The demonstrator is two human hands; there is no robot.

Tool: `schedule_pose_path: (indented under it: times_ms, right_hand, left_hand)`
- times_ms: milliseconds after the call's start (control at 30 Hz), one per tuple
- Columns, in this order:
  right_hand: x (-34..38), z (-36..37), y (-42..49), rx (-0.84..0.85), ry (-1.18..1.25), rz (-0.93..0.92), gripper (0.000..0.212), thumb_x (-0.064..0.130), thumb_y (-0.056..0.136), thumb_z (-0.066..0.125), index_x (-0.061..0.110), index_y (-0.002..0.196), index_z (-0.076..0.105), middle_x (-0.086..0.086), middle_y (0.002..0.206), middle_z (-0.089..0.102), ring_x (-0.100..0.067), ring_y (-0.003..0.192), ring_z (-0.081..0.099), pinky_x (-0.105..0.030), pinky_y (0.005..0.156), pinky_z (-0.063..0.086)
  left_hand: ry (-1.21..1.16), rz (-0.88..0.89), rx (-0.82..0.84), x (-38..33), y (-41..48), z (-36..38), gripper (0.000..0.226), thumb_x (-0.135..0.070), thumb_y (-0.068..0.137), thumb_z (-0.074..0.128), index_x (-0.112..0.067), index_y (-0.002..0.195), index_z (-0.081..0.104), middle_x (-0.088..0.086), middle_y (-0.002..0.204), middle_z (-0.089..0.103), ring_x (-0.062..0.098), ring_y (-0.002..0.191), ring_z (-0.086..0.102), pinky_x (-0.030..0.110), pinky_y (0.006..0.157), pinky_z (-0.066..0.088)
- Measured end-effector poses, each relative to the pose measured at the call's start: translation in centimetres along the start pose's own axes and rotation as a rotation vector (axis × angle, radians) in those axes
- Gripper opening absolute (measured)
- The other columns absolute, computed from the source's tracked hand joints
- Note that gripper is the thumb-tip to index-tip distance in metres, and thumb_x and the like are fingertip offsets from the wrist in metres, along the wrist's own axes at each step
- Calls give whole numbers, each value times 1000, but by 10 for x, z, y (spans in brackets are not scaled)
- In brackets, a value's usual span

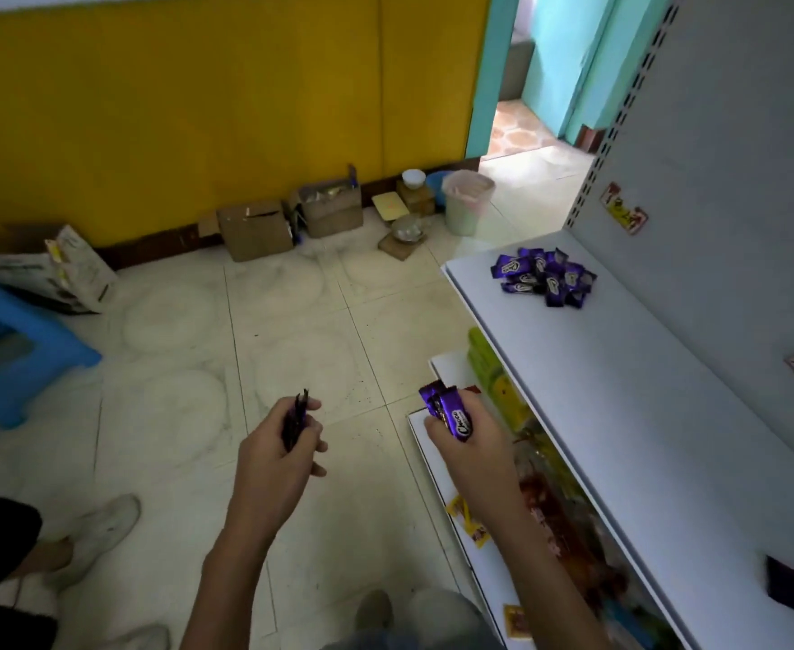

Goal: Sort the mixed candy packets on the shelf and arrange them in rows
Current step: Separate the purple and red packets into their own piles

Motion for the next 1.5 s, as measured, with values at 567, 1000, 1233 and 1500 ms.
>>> schedule_pose_path:
  times_ms: [567, 1000, 1233, 1500]
  right_hand:
    - [8, -129, 221, -492, -18, 64, 38, 14, 86, 62, 21, 122, 53, 8, 111, 56, -6, 99, 51, 1, 72, 36]
    - [-71, -187, 245, -850, -39, 421, 42, 11, 79, 64, 15, 120, 55, -5, 110, 52, -12, 89, 50, -19, 74, 36]
    - [-73, -176, 262, -901, -71, 368, 42, 18, 80, 68, 17, 120, 56, 0, 107, 61, -14, 100, 57, -18, 81, 41]
    - [-97, -157, 252, -849, -355, 467, 46, 16, 96, 44, 16, 142, 38, -3, 148, 37, -18, 136, 28, -27, 111, 24]
  left_hand:
    - [216, 285, 552, -115, 232, 227, 19, -14, 92, 53, -31, 99, 51, 9, 82, 60, 18, 70, 55, 33, 63, 52]
    - [489, 440, 949, -98, 277, 380, 32, -12, 85, 59, -12, 117, 52, 6, 108, 60, 22, 97, 55, 20, 68, 31]
    - [530, 777, 1057, -96, 274, 398, 61, -17, 78, 67, -12, 133, 43, 5, 126, 51, 24, 114, 44, 31, 97, 38]
    - [689, 981, 898, -78, 290, 387, 57, -28, 76, 74, -10, 126, 54, 12, 129, 54, 36, 116, 49, 46, 86, 45]
Point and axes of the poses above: each hand's wrist, its own y-axis towards the middle knuckle, its own z-axis out of the palm, x = y × z, the point moved 8 cm from there along y, towards the middle knuckle
